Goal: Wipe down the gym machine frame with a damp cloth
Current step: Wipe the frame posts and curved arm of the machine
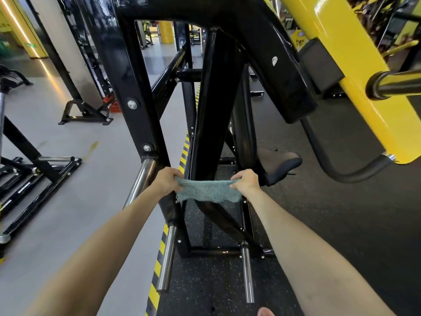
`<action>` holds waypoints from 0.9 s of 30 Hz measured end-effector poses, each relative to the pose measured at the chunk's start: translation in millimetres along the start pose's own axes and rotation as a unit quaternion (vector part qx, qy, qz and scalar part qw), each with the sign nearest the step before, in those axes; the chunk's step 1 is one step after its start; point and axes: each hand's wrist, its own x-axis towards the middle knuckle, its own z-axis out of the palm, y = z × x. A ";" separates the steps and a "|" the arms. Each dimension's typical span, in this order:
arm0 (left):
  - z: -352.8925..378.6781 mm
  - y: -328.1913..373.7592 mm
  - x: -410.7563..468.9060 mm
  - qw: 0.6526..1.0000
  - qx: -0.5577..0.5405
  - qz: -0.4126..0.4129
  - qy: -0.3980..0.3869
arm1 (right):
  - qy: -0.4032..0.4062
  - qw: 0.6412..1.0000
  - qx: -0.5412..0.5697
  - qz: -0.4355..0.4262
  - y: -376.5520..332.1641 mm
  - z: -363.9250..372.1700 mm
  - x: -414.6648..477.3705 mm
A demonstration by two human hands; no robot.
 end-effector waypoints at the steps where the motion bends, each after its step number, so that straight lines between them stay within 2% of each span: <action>1: -0.6 -0.8 0.0 1.000 0.000 0.008 0.013 | 0.011 1.000 0.012 0.000 -0.9 -2.5 -0.7; 4: -9.4 -2.5 -0.5 0.998 -0.052 0.026 0.020 | 0.025 0.998 0.061 0.003 -0.1 -9.1 -0.5; 9: -28.9 -4.0 0.2 0.978 -0.194 -0.015 -0.073 | 0.033 0.981 0.191 0.024 -2.0 -15.2 -1.4; 13: -25.3 3.1 -1.6 0.955 -0.292 -0.028 -0.048 | 0.043 0.976 0.210 0.030 -3.9 -14.1 -0.7; 17: -11.6 12.0 -1.7 0.966 -0.251 -0.045 0.033 | 0.011 0.976 0.210 0.050 2.1 -6.5 1.3; 20: 1.8 30.5 -7.1 0.972 -0.217 -0.053 0.070 | -0.035 0.964 0.255 0.062 -11.0 -5.3 -15.8; 23: 22.8 66.3 -23.9 0.963 -0.264 -0.045 0.013 | -0.099 0.954 0.274 0.066 -22.5 6.1 -20.1; 27: 40.4 94.4 -38.5 0.982 -0.176 0.004 -0.064 | -0.146 0.947 0.279 0.069 -33.6 17.0 -24.7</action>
